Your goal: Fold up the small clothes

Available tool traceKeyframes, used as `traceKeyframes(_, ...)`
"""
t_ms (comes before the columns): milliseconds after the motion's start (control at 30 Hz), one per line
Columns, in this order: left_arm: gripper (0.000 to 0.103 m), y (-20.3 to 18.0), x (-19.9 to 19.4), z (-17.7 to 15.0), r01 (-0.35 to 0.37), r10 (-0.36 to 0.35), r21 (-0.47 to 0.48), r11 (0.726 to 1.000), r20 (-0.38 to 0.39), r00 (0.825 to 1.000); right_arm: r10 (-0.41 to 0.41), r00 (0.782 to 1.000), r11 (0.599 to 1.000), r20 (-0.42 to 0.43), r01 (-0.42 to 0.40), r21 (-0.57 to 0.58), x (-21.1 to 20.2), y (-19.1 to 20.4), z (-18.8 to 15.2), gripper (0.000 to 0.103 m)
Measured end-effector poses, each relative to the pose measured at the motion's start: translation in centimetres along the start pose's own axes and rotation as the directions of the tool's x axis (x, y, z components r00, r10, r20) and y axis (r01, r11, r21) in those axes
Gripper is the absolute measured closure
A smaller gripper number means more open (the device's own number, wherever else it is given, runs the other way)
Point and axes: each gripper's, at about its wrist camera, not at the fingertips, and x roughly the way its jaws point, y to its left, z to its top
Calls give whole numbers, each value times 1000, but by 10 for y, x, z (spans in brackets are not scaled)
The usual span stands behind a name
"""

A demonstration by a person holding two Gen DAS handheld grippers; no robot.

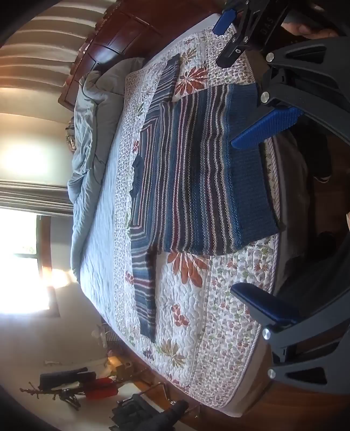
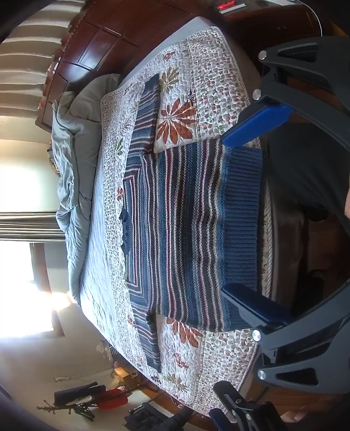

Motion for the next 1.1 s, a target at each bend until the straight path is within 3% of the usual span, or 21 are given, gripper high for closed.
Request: traceKeyframes(1100,4,8,-4,2,-25,25,1,1000,12,1000,1,1000,1000,0,-1,-4,0,-1,5,3)
